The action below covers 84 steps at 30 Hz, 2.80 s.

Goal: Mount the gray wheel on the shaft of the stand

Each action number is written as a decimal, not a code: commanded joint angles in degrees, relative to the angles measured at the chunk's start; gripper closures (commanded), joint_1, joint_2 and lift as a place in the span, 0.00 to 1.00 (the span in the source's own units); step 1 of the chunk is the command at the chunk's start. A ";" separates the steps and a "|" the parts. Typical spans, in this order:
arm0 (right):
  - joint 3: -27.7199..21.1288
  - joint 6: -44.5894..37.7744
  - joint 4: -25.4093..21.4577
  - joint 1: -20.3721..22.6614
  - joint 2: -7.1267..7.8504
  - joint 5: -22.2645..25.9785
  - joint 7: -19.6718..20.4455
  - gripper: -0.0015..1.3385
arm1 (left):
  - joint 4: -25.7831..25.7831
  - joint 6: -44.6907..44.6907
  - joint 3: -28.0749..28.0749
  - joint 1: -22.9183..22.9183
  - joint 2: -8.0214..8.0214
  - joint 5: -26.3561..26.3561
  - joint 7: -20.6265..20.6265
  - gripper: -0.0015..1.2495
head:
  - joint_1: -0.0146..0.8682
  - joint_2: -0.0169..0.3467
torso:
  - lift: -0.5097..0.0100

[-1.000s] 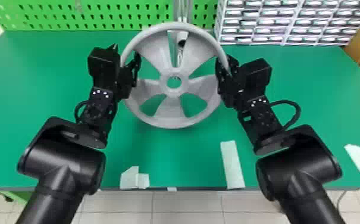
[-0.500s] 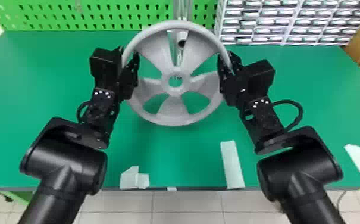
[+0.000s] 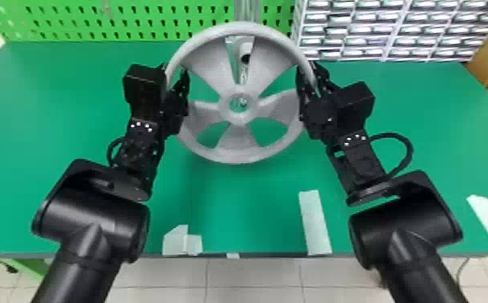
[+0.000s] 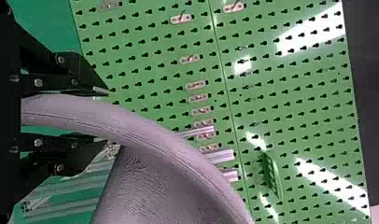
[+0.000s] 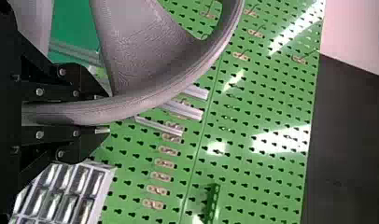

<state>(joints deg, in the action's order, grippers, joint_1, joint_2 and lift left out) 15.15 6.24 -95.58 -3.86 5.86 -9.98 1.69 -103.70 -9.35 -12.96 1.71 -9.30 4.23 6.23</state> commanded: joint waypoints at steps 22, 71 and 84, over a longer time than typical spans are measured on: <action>-1.09 3.78 2.15 -1.85 -0.58 -2.41 3.05 0.88 | 7.11 5.48 -0.57 5.67 1.57 -0.80 0.89 0.69 | 1.00 0.19 | 0.79; -1.79 6.59 7.69 -6.95 -0.85 -2.67 4.81 0.88 | 17.48 12.60 -1.36 13.40 2.27 -2.29 1.86 0.69 | 1.00 0.19 | 0.79; -1.88 7.03 8.66 -7.65 -0.85 -2.67 5.16 0.88 | 18.62 13.30 -1.36 14.11 2.27 -2.21 2.04 0.69 | 1.00 0.19 | 0.79</action>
<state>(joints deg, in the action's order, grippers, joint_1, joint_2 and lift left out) 13.30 12.95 -87.43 -11.19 5.01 -12.65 6.71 -85.91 3.36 -14.29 15.36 -7.03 1.99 8.23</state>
